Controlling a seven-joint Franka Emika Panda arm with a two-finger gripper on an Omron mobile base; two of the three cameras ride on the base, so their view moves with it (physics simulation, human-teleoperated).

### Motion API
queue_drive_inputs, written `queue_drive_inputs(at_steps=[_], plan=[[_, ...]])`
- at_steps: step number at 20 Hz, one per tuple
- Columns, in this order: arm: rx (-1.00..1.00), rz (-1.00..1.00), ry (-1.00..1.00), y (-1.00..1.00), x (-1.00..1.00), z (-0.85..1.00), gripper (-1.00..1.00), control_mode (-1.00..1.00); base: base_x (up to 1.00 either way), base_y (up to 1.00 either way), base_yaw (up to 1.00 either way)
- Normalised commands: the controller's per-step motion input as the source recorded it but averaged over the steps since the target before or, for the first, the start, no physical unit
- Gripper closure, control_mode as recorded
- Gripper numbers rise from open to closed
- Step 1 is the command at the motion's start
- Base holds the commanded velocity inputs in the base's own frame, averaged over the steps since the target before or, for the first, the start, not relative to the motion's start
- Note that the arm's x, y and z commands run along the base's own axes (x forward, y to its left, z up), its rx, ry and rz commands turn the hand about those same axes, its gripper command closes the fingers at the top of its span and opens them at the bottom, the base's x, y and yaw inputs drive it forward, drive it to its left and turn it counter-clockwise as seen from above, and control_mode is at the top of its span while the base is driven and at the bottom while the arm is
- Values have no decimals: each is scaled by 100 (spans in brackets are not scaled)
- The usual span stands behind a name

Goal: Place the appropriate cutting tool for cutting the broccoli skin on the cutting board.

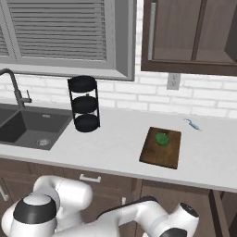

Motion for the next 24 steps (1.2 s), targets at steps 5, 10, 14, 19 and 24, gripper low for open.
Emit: queue_drive_inputs(at_steps=[5,10,14,19,24], plan=[[10,0,0,0,12,16,-100,-100,0,0,0],[8,0,0,2,29,17,-100,-100,0,0,0],[2,0,0,2,46,0,-100,-100,0,0,0],[0,0,0,0,51,-9,-100,-100,0,0,0],[0,0,-2,0,25,-39,-100,-100,0,0,0]])
